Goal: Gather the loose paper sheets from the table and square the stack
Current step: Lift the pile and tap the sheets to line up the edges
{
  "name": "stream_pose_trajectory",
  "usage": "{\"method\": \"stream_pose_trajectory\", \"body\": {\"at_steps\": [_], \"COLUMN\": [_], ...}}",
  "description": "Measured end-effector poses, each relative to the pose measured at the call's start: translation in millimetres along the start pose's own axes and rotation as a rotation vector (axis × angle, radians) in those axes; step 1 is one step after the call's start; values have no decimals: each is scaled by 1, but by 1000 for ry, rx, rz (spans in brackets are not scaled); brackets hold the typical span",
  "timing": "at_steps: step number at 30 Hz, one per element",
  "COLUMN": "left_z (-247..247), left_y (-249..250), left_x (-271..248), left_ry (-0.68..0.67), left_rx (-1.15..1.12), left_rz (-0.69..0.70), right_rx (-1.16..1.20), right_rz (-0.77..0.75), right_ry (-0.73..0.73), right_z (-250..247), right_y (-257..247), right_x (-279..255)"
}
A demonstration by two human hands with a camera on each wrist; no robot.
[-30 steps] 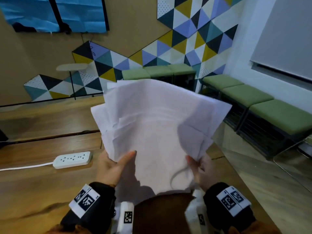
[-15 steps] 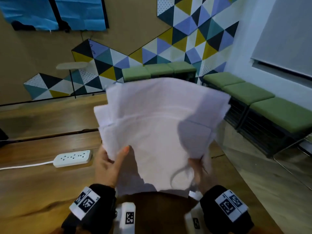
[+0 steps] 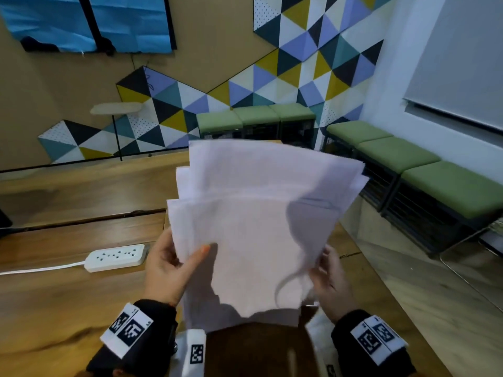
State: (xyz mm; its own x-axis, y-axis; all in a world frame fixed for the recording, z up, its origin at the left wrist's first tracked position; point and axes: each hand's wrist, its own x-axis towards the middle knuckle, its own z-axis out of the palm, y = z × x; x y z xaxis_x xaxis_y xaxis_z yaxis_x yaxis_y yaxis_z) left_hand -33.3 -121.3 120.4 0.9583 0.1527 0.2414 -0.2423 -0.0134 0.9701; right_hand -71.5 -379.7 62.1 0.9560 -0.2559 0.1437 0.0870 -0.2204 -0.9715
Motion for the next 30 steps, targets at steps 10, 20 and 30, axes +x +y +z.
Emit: {"method": "stream_pose_trajectory", "body": {"at_steps": [10,20,30], "left_z": [-7,-9,-12], "left_y": [-14,-8,-8], "left_x": [0,-3,0], "left_ry": [-106,-206,-196], "left_rx": [34,-99,-69], "left_rz": [-162,-140,-191], "right_rx": [-368,104,547], "right_rz": [149,240,117], "right_ry": [188,-1,-229], "right_z": [-4,9,-10], "right_y": [31,25,-17], "right_x": [-13,-13,26]}}
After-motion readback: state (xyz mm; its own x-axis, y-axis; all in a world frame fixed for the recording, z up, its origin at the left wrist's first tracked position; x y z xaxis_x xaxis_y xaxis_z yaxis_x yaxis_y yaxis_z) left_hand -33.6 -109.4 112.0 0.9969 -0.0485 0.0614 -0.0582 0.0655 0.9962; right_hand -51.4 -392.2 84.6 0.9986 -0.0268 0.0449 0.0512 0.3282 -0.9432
